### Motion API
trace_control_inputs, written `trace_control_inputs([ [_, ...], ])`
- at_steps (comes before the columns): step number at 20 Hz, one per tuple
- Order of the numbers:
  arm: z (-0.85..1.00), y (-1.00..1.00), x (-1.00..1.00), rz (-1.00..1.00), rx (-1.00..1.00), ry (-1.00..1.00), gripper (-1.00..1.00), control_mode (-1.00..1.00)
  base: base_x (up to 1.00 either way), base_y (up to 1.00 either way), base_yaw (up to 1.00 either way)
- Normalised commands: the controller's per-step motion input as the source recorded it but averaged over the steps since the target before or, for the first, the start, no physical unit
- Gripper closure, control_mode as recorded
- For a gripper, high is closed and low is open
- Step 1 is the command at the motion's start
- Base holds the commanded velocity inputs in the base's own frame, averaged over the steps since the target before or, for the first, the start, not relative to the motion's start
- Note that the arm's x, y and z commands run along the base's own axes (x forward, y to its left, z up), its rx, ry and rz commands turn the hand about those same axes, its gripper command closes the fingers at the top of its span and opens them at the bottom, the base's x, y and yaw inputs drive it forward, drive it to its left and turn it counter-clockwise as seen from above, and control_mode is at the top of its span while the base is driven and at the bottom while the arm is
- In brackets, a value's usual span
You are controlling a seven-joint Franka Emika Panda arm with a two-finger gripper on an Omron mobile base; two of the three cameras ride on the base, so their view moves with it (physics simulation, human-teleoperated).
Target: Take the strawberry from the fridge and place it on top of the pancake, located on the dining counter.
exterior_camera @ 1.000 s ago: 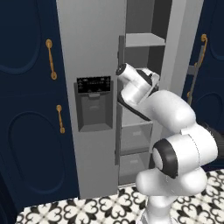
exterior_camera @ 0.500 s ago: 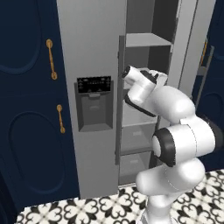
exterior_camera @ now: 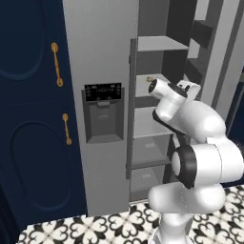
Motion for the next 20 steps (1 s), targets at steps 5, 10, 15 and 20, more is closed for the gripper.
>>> trace_control_inputs([
  [5,0.0,-0.95,0.0,0.0,0.04,0.02,-1.0,-1.0,0.0,0.0,0.0],
  [10,0.0,-0.2,0.0,0.0,0.08,0.0,-1.0,-1.0,0.0,0.0,0.0],
  [15,0.06,0.07,0.01,0.0,0.05,0.02,-1.0,-1.0,0.0,0.0,0.0],
  [20,0.31,0.88,0.0,0.0,0.15,0.0,-1.0,-1.0,0.0,0.0,0.0],
])
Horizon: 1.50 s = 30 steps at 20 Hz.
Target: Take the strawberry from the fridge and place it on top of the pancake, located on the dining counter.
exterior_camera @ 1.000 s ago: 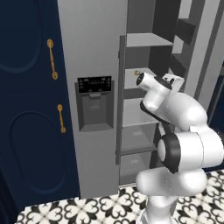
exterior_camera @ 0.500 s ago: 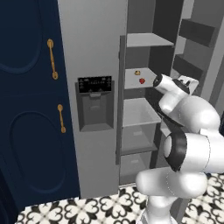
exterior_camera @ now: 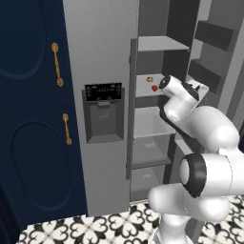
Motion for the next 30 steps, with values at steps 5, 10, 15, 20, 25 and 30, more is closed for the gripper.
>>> trace_control_inputs([
  [5,-0.05,0.93,0.0,0.0,0.53,0.01,-1.0,-1.0,0.0,0.0,0.0],
  [10,-0.32,0.96,-0.54,-0.12,0.92,-0.04,-1.0,-1.0,0.0,0.0,0.0],
  [15,0.55,0.06,-1.0,-0.05,0.36,-0.29,-1.0,-1.0,0.0,0.0,0.0],
  [20,0.58,0.29,-1.0,0.0,0.06,-0.1,-1.0,-1.0,0.0,0.0,0.0],
  [25,0.18,0.58,-0.99,-0.17,0.04,0.0,-1.0,-1.0,0.0,0.0,0.0],
  [30,0.0,0.01,-0.54,-0.2,0.1,0.16,-1.0,-1.0,0.0,0.0,0.0],
])
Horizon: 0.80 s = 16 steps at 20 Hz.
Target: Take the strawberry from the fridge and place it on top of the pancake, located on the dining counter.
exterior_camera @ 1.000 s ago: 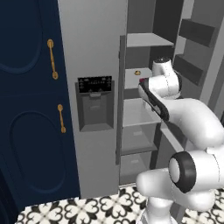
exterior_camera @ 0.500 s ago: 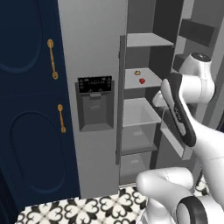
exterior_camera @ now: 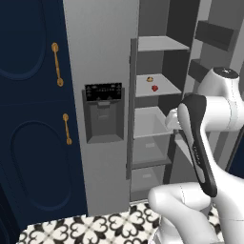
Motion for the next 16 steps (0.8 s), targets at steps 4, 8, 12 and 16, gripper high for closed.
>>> trace_control_inputs([
  [4,-0.35,-0.01,-0.06,0.0,0.0,0.25,-1.0,-1.0,0.0,0.0,0.0],
  [8,0.0,0.0,0.0,0.0,0.0,0.01,-1.0,-1.0,0.0,0.0,0.0],
  [12,0.0,0.0,0.0,0.0,0.0,0.0,-1.0,-1.0,0.0,0.0,0.0],
  [16,0.0,0.0,0.02,0.0,0.0,0.0,-1.0,1.0,0.3,0.03,0.0],
])
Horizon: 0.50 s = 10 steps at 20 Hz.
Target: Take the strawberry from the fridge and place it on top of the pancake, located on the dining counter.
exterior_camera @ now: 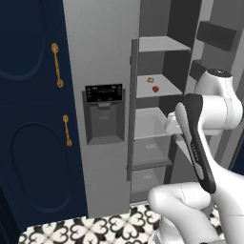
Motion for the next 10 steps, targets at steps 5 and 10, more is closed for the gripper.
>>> trace_control_inputs([
  [5,0.0,0.0,0.0,0.0,0.0,0.0,-1.0,1.0,0.95,0.02,0.0],
  [10,0.0,0.0,0.0,0.0,0.0,0.0,-1.0,1.0,0.54,0.0,0.06],
])
